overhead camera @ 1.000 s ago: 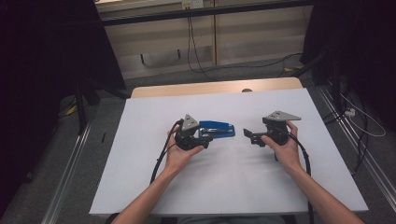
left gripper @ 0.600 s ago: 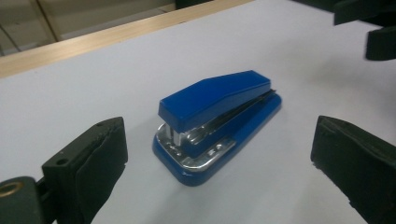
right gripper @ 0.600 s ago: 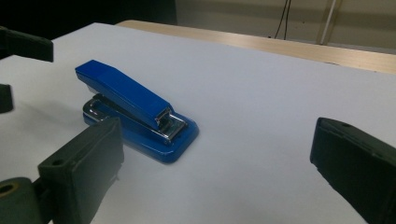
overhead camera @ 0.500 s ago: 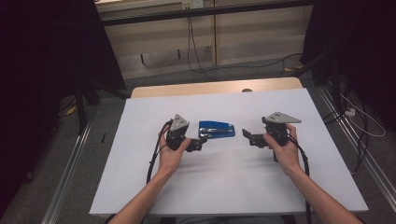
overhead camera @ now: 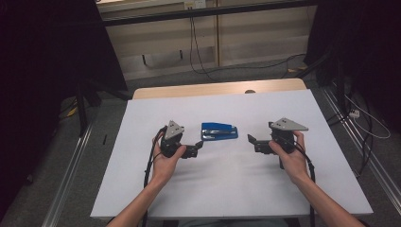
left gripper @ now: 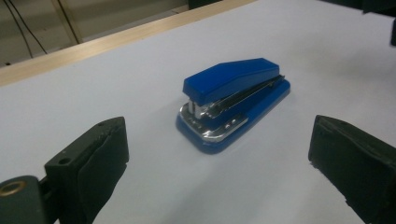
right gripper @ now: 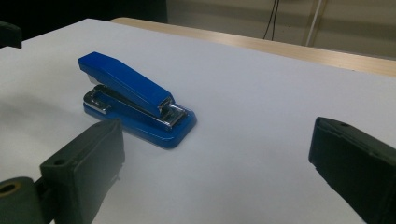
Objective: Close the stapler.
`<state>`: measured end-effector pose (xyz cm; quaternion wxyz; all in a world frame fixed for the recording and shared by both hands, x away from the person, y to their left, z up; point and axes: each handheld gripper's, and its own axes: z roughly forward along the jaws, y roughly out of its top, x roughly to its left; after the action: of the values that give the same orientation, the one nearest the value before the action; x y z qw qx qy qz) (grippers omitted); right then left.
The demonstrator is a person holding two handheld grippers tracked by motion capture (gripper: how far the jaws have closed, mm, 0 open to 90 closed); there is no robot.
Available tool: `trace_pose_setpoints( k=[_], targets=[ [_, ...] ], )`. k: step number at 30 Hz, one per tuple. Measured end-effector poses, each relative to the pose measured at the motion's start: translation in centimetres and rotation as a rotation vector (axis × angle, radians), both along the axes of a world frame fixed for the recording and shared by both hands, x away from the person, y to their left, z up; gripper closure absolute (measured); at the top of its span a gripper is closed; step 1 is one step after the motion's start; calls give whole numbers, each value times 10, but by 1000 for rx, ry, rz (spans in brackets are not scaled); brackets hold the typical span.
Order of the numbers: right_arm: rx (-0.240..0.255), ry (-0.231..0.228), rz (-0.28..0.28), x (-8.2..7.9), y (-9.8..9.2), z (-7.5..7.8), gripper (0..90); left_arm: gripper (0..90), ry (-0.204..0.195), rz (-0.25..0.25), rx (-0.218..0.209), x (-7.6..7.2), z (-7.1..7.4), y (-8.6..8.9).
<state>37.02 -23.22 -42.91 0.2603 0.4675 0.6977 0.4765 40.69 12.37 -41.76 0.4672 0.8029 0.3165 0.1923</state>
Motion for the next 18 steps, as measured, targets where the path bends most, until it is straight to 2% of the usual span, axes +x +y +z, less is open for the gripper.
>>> trace_pose_setpoints(
  k=[2, 8, 10, 15, 18],
  targets=[
    [1, 0, -9, -6, -3, 1, 34, 47, 2, 2, -18, -2, -1, 3],
    [14, -17, -33, -19, -14, 4, 34, 47, -20, 24, -5, -14, 2, 14],
    [31, -20, -44, -23, -18, 7, 33, 47, -26, 36, -11, -20, 2, 19],
    [24, -24, -74, -34, -27, 8, 30, 47, -23, 65, -31, -29, 1, 31],
    [15, -34, -91, -40, -30, 8, 30, 44, -48, 69, -13, -36, 2, 35]
  ],
)
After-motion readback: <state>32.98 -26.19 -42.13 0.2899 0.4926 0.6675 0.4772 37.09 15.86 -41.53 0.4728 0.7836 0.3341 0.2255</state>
